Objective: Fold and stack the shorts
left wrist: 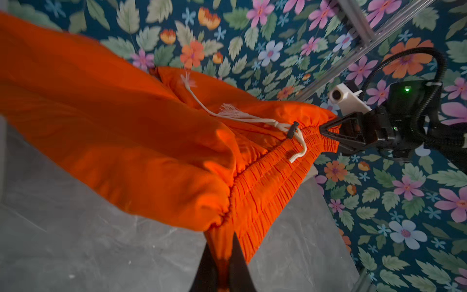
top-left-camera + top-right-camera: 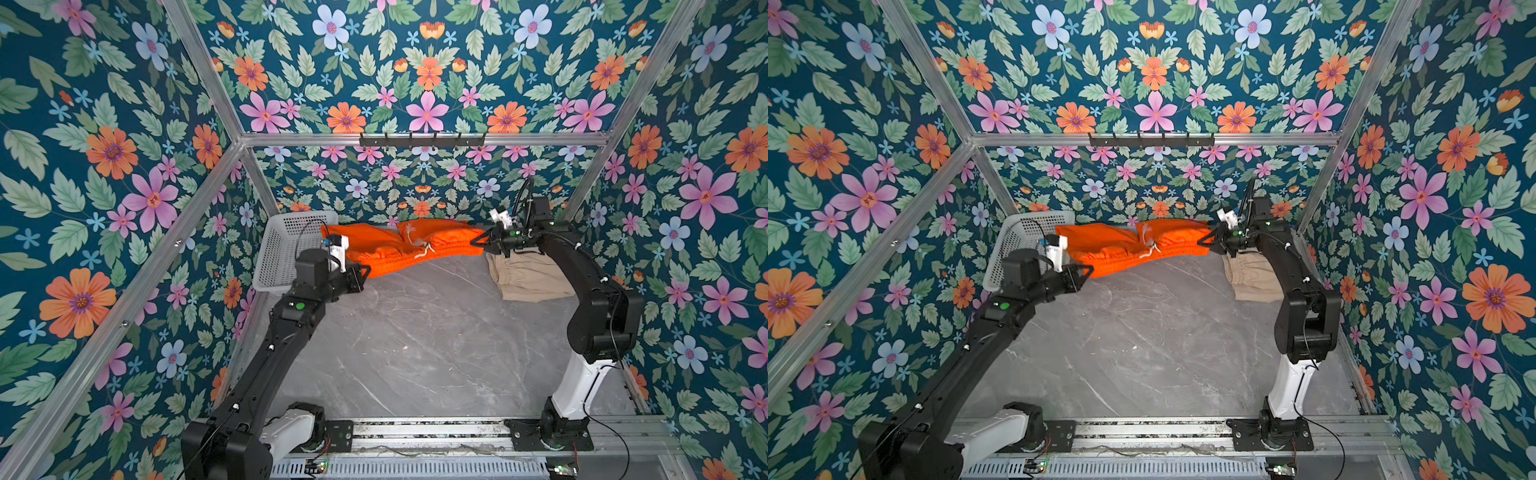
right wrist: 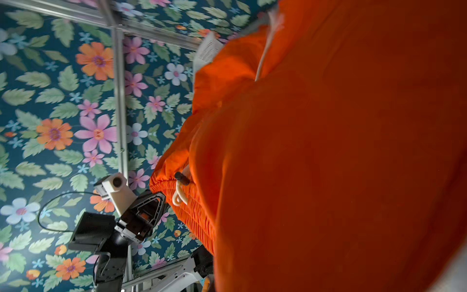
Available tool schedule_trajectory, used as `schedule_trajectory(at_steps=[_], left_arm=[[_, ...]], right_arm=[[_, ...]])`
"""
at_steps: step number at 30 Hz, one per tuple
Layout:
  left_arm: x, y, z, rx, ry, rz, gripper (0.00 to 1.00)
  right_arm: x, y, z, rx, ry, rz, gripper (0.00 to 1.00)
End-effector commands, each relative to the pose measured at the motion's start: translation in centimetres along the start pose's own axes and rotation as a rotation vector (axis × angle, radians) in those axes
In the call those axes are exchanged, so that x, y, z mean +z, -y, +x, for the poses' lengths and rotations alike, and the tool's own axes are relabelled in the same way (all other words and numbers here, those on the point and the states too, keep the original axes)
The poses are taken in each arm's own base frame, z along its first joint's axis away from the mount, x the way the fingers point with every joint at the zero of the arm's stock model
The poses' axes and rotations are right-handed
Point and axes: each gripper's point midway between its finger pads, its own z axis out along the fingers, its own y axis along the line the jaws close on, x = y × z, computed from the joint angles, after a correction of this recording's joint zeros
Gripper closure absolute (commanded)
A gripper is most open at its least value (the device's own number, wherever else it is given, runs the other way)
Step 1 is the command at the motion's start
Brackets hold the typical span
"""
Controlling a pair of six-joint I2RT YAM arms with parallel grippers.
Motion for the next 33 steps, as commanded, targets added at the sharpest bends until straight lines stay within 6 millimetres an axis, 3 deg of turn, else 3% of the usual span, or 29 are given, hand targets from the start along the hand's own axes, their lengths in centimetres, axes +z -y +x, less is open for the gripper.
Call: schedule_trajectory(at_steps=[1, 5, 8, 12, 15, 20, 28, 31, 33], left_arm=[[1.0, 0.4, 2.4, -0.098, 0.025, 0.017, 1.0], [2.3, -0.4, 8.2, -0.219, -0.051, 0.003, 1.0], [2.6, -0.4, 11.7, -0.252, -0.106, -0.016, 1.0], [2.8, 0.5, 15.7, -0.279, -0.191, -0.02, 1.0], [2.8, 1.9, 18.6, -0.282, -0.253, -0.015, 1.0], [2.9, 4.3, 22.6, -0.26, -0.352, 0.002, 1.0], [5.1, 9.6, 24.8, -0.191, -0.421, 0.094, 1.0], [6.3, 12.0, 25.0, -0.148, -0.446, 0.136, 0.86], [6.7, 12.6, 24.5, -0.124, -0.442, 0.136, 0.7]], right_arm=[[0.7, 5.9, 0.5, 0.022, 0.027, 0.124, 0.94], [1.9, 11.1, 3.6, 0.106, -0.029, 0.216, 0.95], [2.1, 13.1, 4.8, 0.127, -0.044, 0.272, 0.94], [1.7, 14.1, 5.1, 0.12, -0.048, 0.337, 0.94], [1.6, 14.0, 4.9, 0.111, -0.055, 0.346, 0.94], [3.4, 12.6, 4.6, 0.068, -0.095, 0.324, 0.94], [6.5, 9.9, 0.9, 0.001, -0.1, 0.289, 0.94], [6.2, 9.1, -0.2, -0.01, -0.09, 0.303, 0.92], [5.2, 8.7, -0.4, -0.026, -0.074, 0.339, 0.77]])
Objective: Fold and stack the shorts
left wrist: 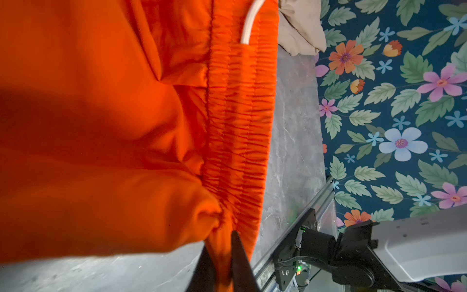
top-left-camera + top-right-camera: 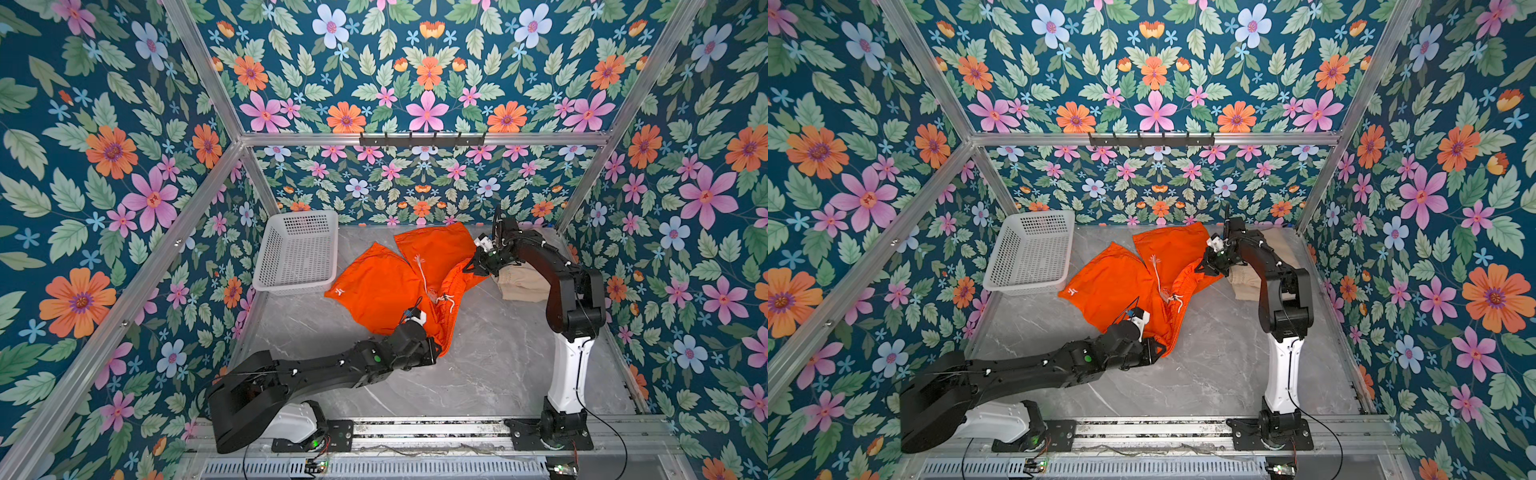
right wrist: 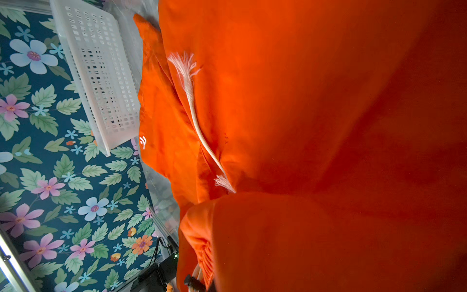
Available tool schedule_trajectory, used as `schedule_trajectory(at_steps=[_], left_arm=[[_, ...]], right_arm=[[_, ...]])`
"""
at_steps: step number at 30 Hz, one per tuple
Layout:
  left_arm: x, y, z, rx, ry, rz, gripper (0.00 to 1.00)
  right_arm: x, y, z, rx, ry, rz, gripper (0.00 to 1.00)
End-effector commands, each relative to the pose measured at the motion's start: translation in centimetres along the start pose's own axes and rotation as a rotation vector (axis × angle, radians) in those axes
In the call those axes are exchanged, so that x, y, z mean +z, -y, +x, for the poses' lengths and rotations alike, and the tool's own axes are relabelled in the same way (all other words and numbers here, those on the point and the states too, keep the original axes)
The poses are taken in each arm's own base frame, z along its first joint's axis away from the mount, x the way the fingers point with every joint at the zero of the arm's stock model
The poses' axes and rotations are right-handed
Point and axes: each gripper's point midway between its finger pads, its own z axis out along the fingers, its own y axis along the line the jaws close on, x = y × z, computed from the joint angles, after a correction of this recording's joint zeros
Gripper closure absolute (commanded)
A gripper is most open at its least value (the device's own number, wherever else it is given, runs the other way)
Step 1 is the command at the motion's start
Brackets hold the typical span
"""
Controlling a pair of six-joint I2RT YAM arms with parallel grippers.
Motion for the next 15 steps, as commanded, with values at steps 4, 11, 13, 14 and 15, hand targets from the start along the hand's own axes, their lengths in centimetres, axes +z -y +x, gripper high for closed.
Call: schedule_trajectory(at_steps=[4, 11, 13, 14, 15], left_arm=[[-1.3, 1.8, -1.3, 0.081, 0.036, 0.013, 0.56], [-5.9, 0.0, -3.9, 0.256, 0.137, -0.127, 0.52], [-7.0, 0.0, -4.5, 0.412, 0.152, -0.158, 0.52], [-7.4, -0.1, -4.7, 0.492, 0.153, -0.173, 0.52], [-7.5, 0.1, -4.7, 0.597, 0.143, -0.176, 0.53]], right_arm=[[-4.3, -0.3, 0.2, -0.054, 0.082, 0.135, 0.38], [-9.7, -1.3, 3.2, -0.076, 0.203, 0.225, 0.32], [-10.3, -2.6, 5.5, -0.082, 0.222, 0.16, 0.33], [-10.5, -3.1, 6.5, -0.085, 0.234, 0.127, 0.33], [-10.4, -3.3, 7.7, -0.079, 0.235, 0.091, 0.34]])
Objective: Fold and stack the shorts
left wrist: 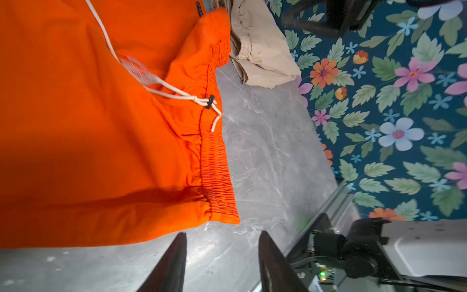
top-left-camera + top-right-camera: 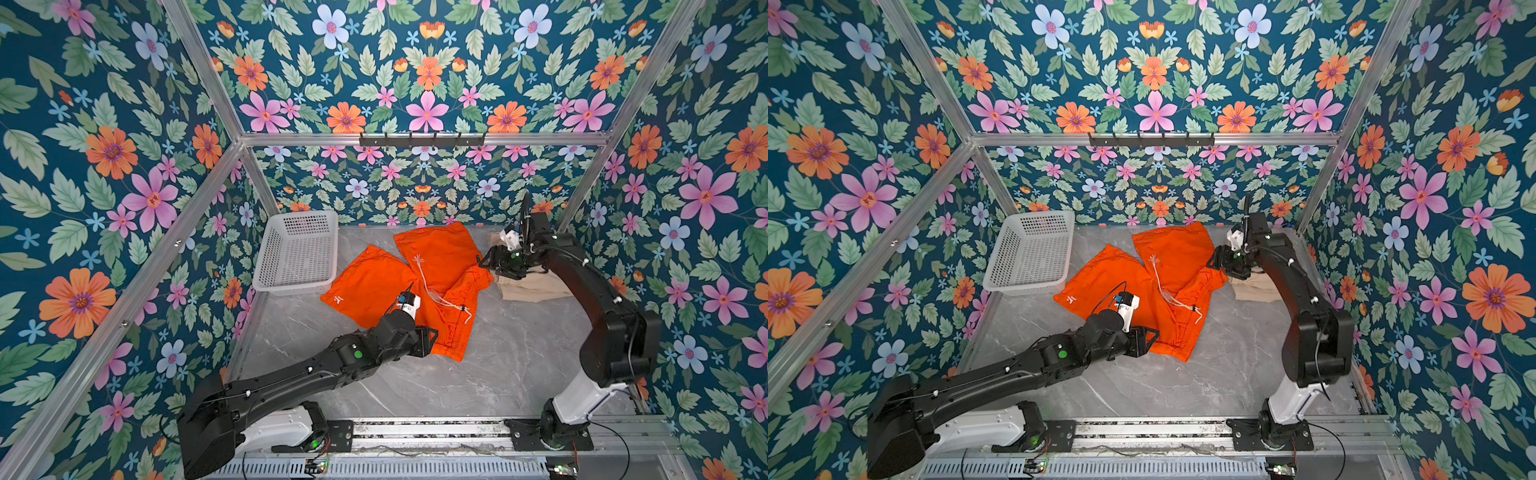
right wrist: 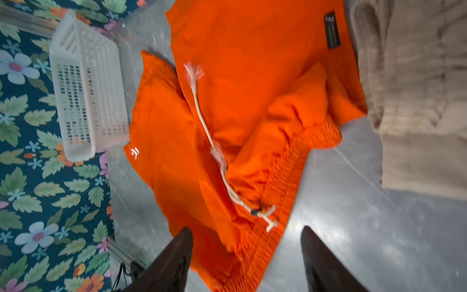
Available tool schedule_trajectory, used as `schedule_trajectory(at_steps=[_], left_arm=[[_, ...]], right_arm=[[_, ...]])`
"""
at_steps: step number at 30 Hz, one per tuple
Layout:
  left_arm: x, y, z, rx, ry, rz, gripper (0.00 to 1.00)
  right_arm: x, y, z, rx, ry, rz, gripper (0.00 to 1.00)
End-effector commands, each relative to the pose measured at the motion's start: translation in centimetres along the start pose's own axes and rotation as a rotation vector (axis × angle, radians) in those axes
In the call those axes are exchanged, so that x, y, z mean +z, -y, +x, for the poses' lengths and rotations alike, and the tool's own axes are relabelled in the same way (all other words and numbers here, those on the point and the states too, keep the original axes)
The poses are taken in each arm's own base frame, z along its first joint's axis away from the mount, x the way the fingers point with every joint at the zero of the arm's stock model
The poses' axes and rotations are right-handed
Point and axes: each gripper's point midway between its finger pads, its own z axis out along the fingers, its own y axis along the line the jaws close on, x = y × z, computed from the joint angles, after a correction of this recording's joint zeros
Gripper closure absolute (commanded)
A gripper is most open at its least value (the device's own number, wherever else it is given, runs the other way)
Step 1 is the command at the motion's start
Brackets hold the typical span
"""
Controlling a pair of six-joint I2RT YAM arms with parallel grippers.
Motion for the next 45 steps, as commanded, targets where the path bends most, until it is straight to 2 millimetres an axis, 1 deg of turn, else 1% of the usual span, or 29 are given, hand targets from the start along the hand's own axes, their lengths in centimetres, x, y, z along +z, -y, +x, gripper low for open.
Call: schedule_trajectory(at_steps=[1, 3, 5, 7, 10, 13, 17, 21, 25, 28, 30, 33, 34, 35, 37, 41, 45], left_arm=[[-0.6, -1.2, 0.4, 0.399, -0.034, -0.056, 0.53], [-0.4, -0.4, 0.6, 0.583, -0.05, -0.016, 0.54], [0.1, 0.4, 0.7, 0.749, -0.077, 0.02, 0.54], [1.1, 1.0, 1.7, 0.932, -0.122, 0.079, 0.51], [3.0, 1.4, 3.7, 1.172, -0.203, 0.177, 0.53], [5.1, 1.3, 4.8, 1.297, -0.268, 0.218, 0.51], [7.4, 0.9, 6.2, 1.382, -0.343, 0.257, 0.47], [8.5, 0.8, 7.5, 1.401, -0.378, 0.3, 0.46], [9.5, -0.1, 8.8, 1.419, -0.409, 0.303, 0.46], [10.8, -1.2, 8.5, 1.435, -0.396, 0.228, 0.49], [11.5, -1.5, 8.1, 1.422, -0.381, 0.183, 0.56], [12.2, -1.3, 7.1, 1.367, -0.345, 0.142, 0.76], [12.2, -1.0, 6.7, 1.333, -0.33, 0.133, 0.85], [12.2, -0.5, 6.4, 1.296, -0.315, 0.136, 0.9], [11.9, 0.5, 6.1, 1.233, -0.288, 0.168, 0.94], [11.5, 1.9, 5.9, 1.118, -0.236, 0.214, 0.96], [11.3, 2.2, 6.2, 1.074, -0.224, 0.238, 0.96]], right_arm=[[-0.8, -1.4, 2.6, 0.022, 0.026, -0.1, 0.34], [-1.3, -1.7, 4.4, 0.046, 0.04, -0.163, 0.35], [-1.7, -1.5, 6.2, 0.061, 0.05, -0.188, 0.35], [-2.0, -0.9, 7.8, 0.085, 0.059, -0.189, 0.35], [-1.9, -0.2, 9.9, 0.136, 0.069, -0.21, 0.35], [-1.8, 0.2, 11.5, 0.186, 0.083, -0.252, 0.35], [-1.5, 0.8, 13.2, 0.239, 0.083, -0.271, 0.35], [-1.0, 1.6, 14.6, 0.265, 0.055, -0.261, 0.35], [-0.5, 1.8, 15.3, 0.287, 0.027, -0.272, 0.35], [0.0, 1.9, 15.9, 0.318, -0.007, -0.282, 0.35], [0.2, 1.7, 16.2, 0.343, -0.031, -0.302, 0.35], [0.5, 1.8, 16.9, 0.396, -0.065, -0.309, 0.35], [0.6, 1.8, 17.1, 0.422, -0.077, -0.312, 0.35], [0.8, 1.8, 17.5, 0.448, -0.094, -0.318, 0.34], [1.5, 1.4, 18.2, 0.494, -0.13, -0.339, 0.32], [3.5, 0.3, 19.5, 0.586, -0.175, -0.381, 0.28], [4.7, -0.5, 19.3, 0.629, -0.167, -0.414, 0.27]])
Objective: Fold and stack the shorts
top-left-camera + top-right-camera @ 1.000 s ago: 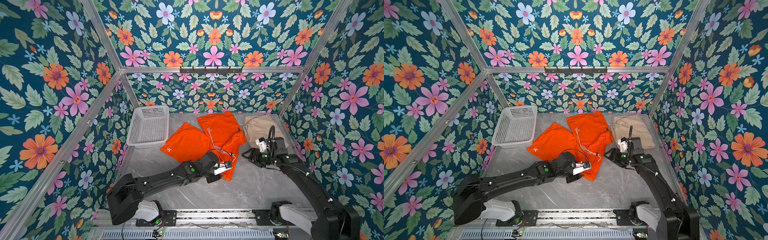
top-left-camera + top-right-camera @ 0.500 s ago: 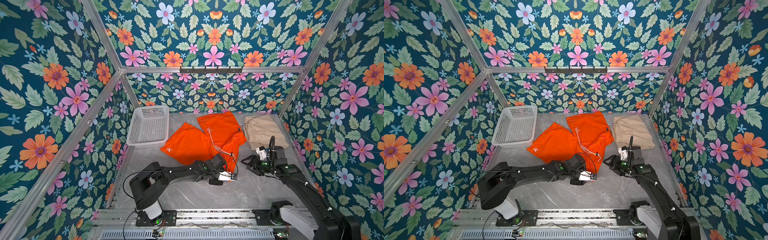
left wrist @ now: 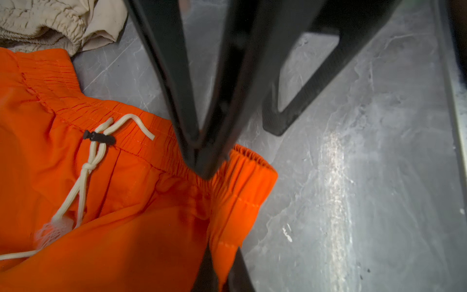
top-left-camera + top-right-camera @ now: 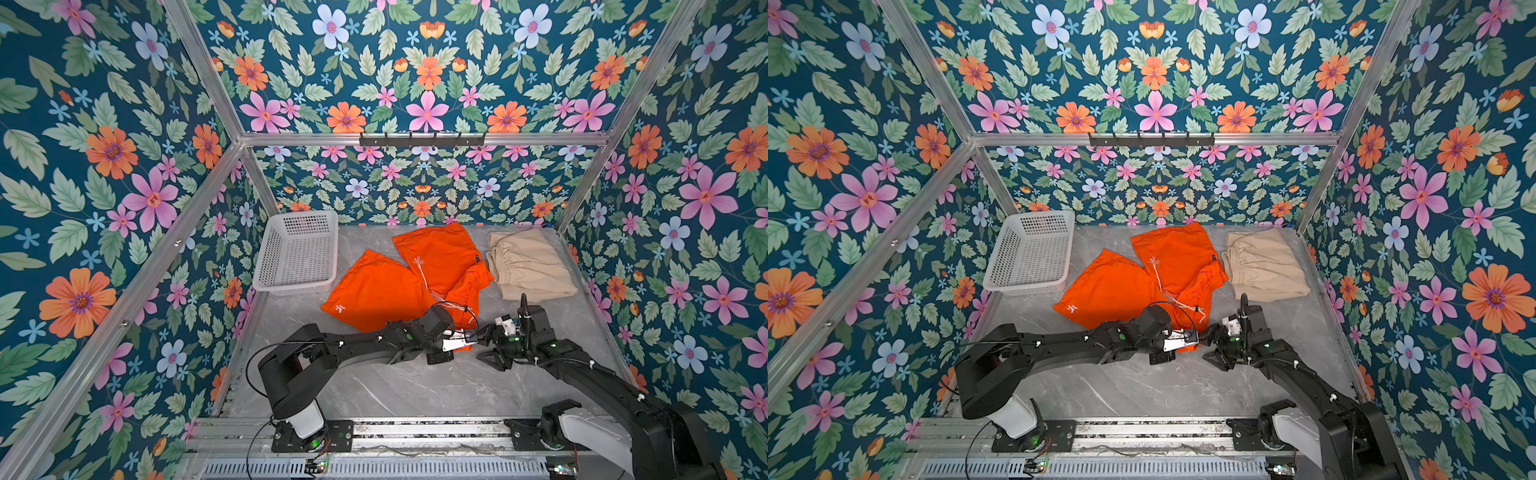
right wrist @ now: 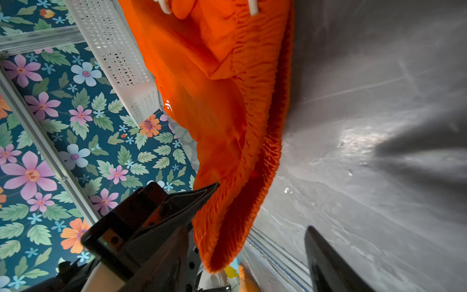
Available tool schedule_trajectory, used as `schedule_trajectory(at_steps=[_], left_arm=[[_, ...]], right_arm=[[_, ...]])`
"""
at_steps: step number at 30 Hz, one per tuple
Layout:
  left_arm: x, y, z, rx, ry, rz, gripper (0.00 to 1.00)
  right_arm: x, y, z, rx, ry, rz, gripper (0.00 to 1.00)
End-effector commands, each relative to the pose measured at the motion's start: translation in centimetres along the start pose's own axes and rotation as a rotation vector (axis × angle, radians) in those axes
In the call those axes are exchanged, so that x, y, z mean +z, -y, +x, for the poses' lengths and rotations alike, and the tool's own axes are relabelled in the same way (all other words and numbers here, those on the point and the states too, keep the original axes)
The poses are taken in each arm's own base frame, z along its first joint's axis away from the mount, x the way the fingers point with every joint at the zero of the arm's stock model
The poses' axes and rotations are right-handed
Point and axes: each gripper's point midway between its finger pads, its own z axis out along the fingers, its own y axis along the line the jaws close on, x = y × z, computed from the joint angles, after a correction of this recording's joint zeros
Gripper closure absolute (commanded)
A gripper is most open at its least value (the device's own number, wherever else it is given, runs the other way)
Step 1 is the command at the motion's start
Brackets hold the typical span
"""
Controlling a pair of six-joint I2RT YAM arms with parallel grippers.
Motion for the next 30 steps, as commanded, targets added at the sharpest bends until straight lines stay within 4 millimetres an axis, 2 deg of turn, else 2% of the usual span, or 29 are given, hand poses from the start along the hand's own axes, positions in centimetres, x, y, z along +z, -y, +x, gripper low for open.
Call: schedule_trajectory(at_steps=[1, 5, 9, 10, 12, 14, 16, 19, 22, 24, 26, 27, 29, 30], left_arm=[[-0.1, 0.1, -1.4, -0.069, 0.068, 0.011, 0.96], [-0.2, 0.2, -1.8, -0.094, 0.079, 0.011, 0.96], [-0.1, 0.0, -2.6, -0.127, 0.108, 0.002, 0.97], [0.0, 0.1, -2.7, -0.131, 0.114, 0.003, 0.96], [0.1, 0.4, -3.0, -0.134, 0.116, 0.011, 0.93], [0.0, 0.2, -3.1, -0.161, 0.112, 0.004, 0.81], [-0.6, -0.2, -3.2, -0.203, 0.122, -0.015, 0.69], [-2.4, -1.6, -3.4, -0.299, 0.17, -0.053, 0.58], [-5.1, -4.4, -3.1, -0.473, 0.224, -0.106, 0.57], [-7.1, -6.7, -2.2, -0.633, 0.257, -0.156, 0.57], [-9.4, -9.1, -0.3, -0.837, 0.283, -0.216, 0.57], [-10.4, -10.0, 0.9, -0.928, 0.291, -0.248, 0.57], [-12.5, -11.5, 4.6, -1.145, 0.288, -0.327, 0.57], [-13.2, -11.7, 6.0, -1.232, 0.288, -0.343, 0.57]], right_arm=[[0.5, -3.2, -1.2, 0.032, 0.04, -0.113, 0.27], [1.6, -3.9, -1.2, 0.042, 0.02, -0.119, 0.27], [3.1, -3.7, -0.8, 0.053, -0.003, -0.105, 0.27], [3.4, -3.8, -0.6, 0.05, -0.011, -0.108, 0.3], [3.5, -4.1, -0.7, 0.046, -0.013, -0.117, 0.5], [3.2, -4.3, -0.8, 0.009, -0.007, -0.084, 0.7], [2.4, -3.3, -0.7, -0.046, 0.01, 0.042, 0.82], [0.4, -1.8, -1.3, -0.116, 0.065, 0.209, 0.88], [-1.2, -1.5, -2.4, -0.127, 0.097, 0.229, 0.91], [-1.8, -1.8, -2.8, -0.13, 0.101, 0.205, 0.92], [-2.2, -2.5, -3.1, -0.154, 0.102, 0.183, 0.92], [-2.4, -2.8, -3.2, -0.169, 0.103, 0.181, 0.92], [-2.5, -3.1, -3.3, -0.199, 0.096, 0.191, 0.93], [-2.5, -3.1, -3.4, -0.205, 0.096, 0.204, 0.93]])
